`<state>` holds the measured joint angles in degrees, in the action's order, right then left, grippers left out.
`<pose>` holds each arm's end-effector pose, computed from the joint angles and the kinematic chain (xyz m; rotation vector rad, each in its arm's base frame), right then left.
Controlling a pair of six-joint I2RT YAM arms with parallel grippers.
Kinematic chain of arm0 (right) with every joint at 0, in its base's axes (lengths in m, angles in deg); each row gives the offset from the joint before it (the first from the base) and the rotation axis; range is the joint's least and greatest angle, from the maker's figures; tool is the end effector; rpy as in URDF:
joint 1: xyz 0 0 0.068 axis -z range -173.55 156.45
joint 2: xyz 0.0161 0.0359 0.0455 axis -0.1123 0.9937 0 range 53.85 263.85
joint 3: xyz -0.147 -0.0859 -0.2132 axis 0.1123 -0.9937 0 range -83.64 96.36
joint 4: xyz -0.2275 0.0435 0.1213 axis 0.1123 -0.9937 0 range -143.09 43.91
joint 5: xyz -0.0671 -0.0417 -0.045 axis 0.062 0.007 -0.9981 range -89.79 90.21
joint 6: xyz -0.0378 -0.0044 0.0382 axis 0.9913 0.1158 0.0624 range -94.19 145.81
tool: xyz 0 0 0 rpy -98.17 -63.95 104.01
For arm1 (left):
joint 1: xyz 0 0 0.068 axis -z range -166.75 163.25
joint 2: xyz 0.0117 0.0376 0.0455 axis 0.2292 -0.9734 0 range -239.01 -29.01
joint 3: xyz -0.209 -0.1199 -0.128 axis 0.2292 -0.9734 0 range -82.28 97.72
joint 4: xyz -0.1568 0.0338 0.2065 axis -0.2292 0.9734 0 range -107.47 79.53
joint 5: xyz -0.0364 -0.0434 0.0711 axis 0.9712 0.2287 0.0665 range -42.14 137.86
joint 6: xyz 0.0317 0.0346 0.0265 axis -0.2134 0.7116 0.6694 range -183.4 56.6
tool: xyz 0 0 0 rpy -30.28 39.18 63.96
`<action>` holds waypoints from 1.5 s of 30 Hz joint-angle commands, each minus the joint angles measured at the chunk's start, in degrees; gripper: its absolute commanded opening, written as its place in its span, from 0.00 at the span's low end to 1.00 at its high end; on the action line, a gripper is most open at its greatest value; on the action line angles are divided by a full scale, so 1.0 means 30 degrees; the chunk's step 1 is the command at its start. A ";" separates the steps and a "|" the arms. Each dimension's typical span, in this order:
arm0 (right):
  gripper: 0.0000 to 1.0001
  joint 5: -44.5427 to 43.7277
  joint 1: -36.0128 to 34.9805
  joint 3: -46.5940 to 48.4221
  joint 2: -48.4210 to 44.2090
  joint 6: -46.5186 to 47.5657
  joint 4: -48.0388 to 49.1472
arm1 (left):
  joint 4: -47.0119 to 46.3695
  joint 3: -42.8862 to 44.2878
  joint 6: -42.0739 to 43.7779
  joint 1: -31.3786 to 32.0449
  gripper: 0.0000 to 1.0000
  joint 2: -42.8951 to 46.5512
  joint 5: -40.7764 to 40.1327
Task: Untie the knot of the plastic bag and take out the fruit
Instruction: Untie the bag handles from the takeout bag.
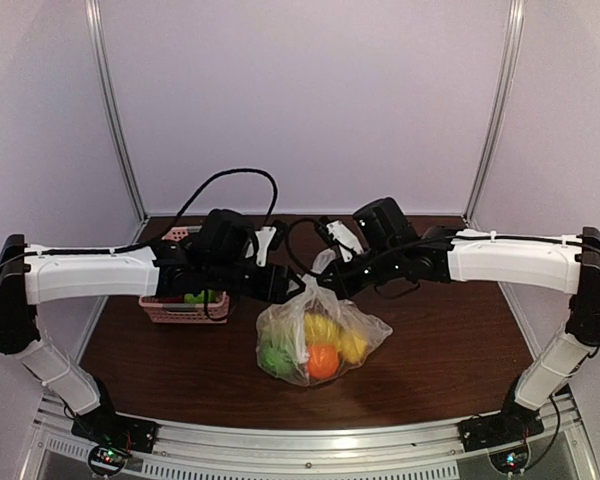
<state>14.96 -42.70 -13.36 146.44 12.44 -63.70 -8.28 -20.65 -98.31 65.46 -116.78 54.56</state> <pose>0.2317 0.2816 0.2701 -0.8706 2.2272 0.8426 0.2084 -0.2755 0.2601 0.4251 2.3208 -0.9398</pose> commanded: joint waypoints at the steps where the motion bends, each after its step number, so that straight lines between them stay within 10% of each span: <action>1: 0.00 -0.0218 0.0017 -0.0510 -0.0747 -0.0587 0.0989 | 0.0096 0.0816 0.0419 -0.0133 0.59 -0.1010 0.0451; 6: 0.00 -0.0253 0.0019 -0.0743 -0.0953 -0.0776 0.1150 | 0.0013 0.0933 0.0430 -0.0124 0.59 -0.1317 0.0353; 19: 0.00 -0.0679 0.0005 -0.1220 -0.1426 -0.1259 0.1578 | -0.0127 0.0731 0.0070 -0.0121 0.00 -0.1371 0.0179; 45: 0.00 -0.3406 0.0665 -0.2799 -0.3200 -0.2758 0.1137 | -0.0098 -0.0325 -0.0534 -0.0263 0.00 -0.0081 -0.0642</action>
<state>8.49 -42.02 -19.67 138.97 5.60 -59.92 -9.13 -19.64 -98.69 65.46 -119.14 54.83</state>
